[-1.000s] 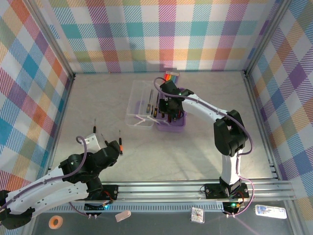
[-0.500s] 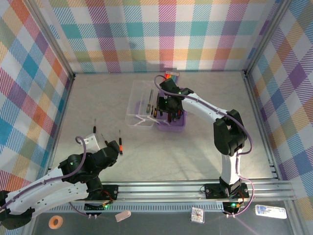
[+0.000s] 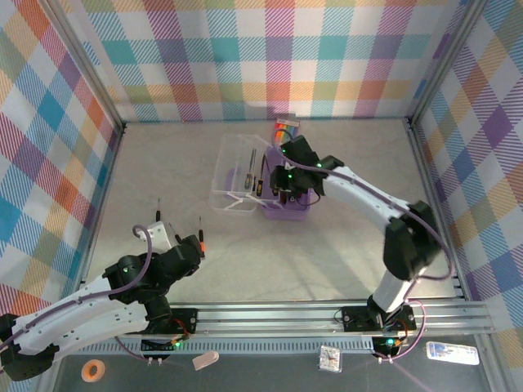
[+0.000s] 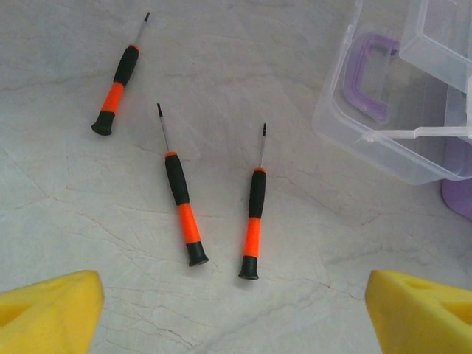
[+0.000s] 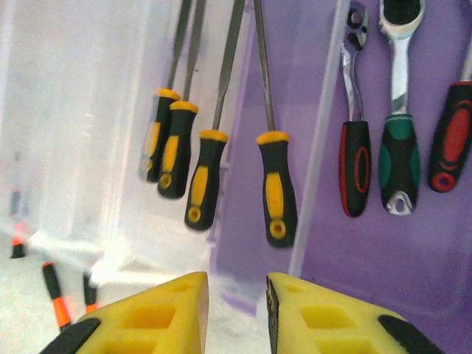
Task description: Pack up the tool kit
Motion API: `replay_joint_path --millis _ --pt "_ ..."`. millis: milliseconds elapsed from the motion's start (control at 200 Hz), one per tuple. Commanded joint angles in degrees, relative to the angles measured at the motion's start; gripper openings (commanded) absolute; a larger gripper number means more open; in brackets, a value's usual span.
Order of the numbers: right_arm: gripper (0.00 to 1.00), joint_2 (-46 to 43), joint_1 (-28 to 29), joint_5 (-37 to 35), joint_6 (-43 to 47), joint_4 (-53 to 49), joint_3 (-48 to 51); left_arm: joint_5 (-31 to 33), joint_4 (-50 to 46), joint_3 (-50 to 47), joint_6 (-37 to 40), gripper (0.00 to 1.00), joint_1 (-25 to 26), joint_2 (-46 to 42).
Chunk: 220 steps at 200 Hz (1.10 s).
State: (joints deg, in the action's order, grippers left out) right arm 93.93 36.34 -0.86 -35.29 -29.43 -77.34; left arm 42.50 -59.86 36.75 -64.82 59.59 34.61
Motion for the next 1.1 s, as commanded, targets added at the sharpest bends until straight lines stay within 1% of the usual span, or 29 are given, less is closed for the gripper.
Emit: replay_joint_path --millis 0,90,180,265,290,330,425,460,535,565,625,670,715,835,925,1010,1095 --pt "0.29 -8.9 -0.04 -2.84 0.96 2.83 8.28 -0.06 5.73 -1.56 4.5 0.86 0.0 3.09" --pt "0.29 -15.96 -0.04 -7.21 1.46 2.53 16.44 -2.25 10.7 -1.57 7.6 0.82 -0.5 9.3" --pt "0.29 -22.79 -0.06 -12.31 1.33 0.64 24.18 -3.52 13.0 -0.23 9.41 0.73 -1.17 16.67" --pt "0.31 -29.07 -0.56 -15.39 0.49 -0.25 31.37 -5.63 16.64 0.62 13.48 0.68 -3.16 22.17" --pt "0.31 -30.76 -0.84 -15.68 0.25 -0.43 33.26 -7.65 18.43 0.52 15.2 0.68 -4.57 23.36" --pt "0.32 -33.4 -1.31 -15.91 -0.19 -0.53 36.04 -12.67 21.7 0.07 17.88 0.67 -8.02 25.1" --pt "0.33 -38.73 -2.33 -16.3 -0.93 -0.4 41.03 -22.88 28.25 -1.64 21.28 0.64 -16.68 28.23" --pt "0.33 -40.3 -2.59 -16.23 -1.24 -0.24 42.36 -24.77 29.71 -1.93 22.25 0.64 -19.13 29.14" --pt "0.36 -42.85 -3.1 -16.1 -1.34 0.59 44.67 -26.81 31.19 -1.48 24.14 0.65 -23.17 31.6" --pt "0.39 -43.41 -3.4 -16.18 -1.43 0.65 45.19 -28.18 32.01 -1.13 25.09 0.65 -24.55 32.63" --pt "0.39 -43.88 -4.02 -15.84 -1.47 1.06 45.95 -30.76 33.68 -0.41 26.93 0.65 -26.66 35.43" --pt "0.4 -43.68 -4.4 -15.92 -1.45 1.12 46.08 -31.23 33.98 0.59 27.71 0.65 -27.84 37.98" --pt "0.39 -43.41 -4.61 -15.63 -1.45 1.03 45.84 -32.34 34.8 1.23 28.49 0.62 -28.98 40.46" --pt "0.39 -42.8 -4.61 -15.46 -1.01 1.03 45.13 -31.46 34.73 2.17 27.84 0.49 -30.3 45.18" --pt "0.39 -42.6 -4.7 -15.0 -1.81 0.78 44.83 -27.77 34.9 2.14 26.47 0.47 -30.5 46.33" --pt "0.39 -42.04 -4.7 -12.85 -2.41 1.16 44.33 -27.42 36.29 2.3 26.43 0.44 -30.5 47.39" --pt "0.39 -41.33 -4.7 -12.29 -2.95 1.31 43.83 -26.72 36.37 3.04 26.72 0.41 -30.87 48.65"
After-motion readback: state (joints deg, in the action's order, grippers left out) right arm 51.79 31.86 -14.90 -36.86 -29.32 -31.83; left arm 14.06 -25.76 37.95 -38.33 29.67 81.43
